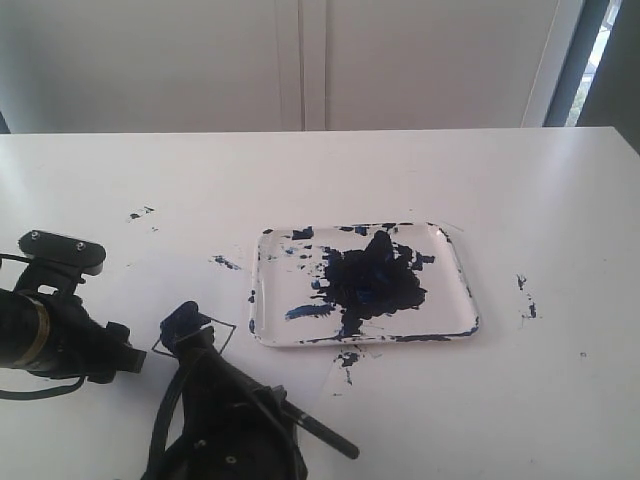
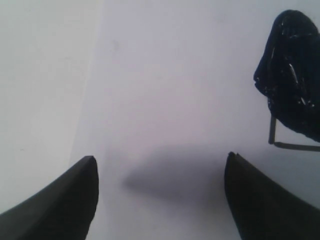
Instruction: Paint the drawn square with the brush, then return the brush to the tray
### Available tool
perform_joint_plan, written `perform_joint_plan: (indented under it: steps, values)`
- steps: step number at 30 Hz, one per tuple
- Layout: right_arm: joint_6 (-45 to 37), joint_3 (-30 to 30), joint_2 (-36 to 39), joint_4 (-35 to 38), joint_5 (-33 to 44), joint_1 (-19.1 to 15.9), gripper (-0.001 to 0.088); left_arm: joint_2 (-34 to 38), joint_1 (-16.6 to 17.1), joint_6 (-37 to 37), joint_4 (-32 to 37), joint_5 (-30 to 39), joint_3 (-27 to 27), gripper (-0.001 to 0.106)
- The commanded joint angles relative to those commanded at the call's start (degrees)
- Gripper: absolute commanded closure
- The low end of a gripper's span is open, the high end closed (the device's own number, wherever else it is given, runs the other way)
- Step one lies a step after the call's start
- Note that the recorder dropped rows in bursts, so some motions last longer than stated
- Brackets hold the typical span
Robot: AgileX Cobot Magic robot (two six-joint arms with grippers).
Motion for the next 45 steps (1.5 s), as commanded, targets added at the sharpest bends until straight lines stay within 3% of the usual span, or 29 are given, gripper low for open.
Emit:
perform_joint_plan:
  steps: [5,17,33,45]
  values:
    - [0.0,0.0,0.4,-1.1,0.0,-1.0,0.0868,0.0,0.0,0.0,0.0,0.0,0.0,0.03]
    - [1.4,0.0,1.0,-5.5,0.0,-9.0,0.0868,0.0,0.0,0.0,0.0,-0.1,0.0,0.03]
    - [5.2,0.0,4.6,-14.4,0.0,-16.1,0.0868,0.0,0.0,0.0,0.1,-0.2,0.0,0.03]
    - [7.2,0.0,5.3,-14.1,0.0,-22.3,0.0868,0.0,0.0,0.1,0.2,-0.1,0.0,0.03]
